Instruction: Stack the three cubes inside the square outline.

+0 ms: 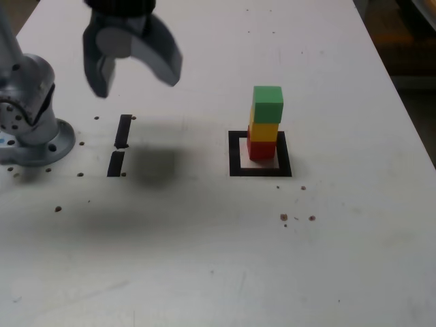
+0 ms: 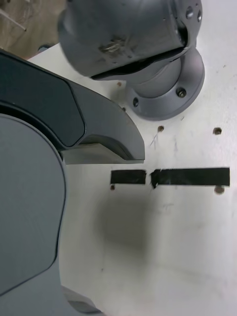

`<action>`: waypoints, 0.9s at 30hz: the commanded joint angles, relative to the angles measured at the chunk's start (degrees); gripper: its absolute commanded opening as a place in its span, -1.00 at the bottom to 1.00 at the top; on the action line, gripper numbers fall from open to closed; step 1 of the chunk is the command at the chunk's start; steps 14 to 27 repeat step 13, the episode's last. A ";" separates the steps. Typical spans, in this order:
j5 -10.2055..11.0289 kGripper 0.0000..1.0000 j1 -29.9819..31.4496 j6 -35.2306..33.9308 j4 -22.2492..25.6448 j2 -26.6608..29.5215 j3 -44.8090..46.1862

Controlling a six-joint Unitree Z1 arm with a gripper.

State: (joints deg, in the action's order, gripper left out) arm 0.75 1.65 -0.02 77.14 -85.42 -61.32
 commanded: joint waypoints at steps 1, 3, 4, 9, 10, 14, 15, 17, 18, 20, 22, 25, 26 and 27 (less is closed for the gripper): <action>-0.42 0.99 -0.26 -0.07 -2.36 0.34 7.74; -0.97 0.99 -0.33 -0.07 -5.34 0.53 11.56; -1.20 0.99 -0.33 -0.07 -6.64 0.59 13.12; -1.83 0.99 -0.33 -0.07 -10.78 0.62 18.15; -1.90 0.99 -0.33 -0.07 -11.05 0.65 18.53; -2.22 0.99 -0.33 -0.07 -11.37 0.77 19.03; -2.22 0.99 -0.33 -0.07 -11.37 0.77 19.03; -2.22 0.99 -0.33 -0.07 -11.37 0.77 19.03; -2.22 0.99 -0.33 -0.07 -11.37 0.77 19.03; -2.22 0.99 -0.33 -0.07 -11.37 0.77 19.03; -2.22 0.99 -0.33 -0.07 -11.37 0.77 19.03; -2.22 0.99 -0.33 -0.07 -11.37 0.77 19.03; -2.22 0.99 -0.33 -0.07 -11.37 0.77 19.03; -2.22 0.99 -0.33 -0.07 -11.37 0.77 19.03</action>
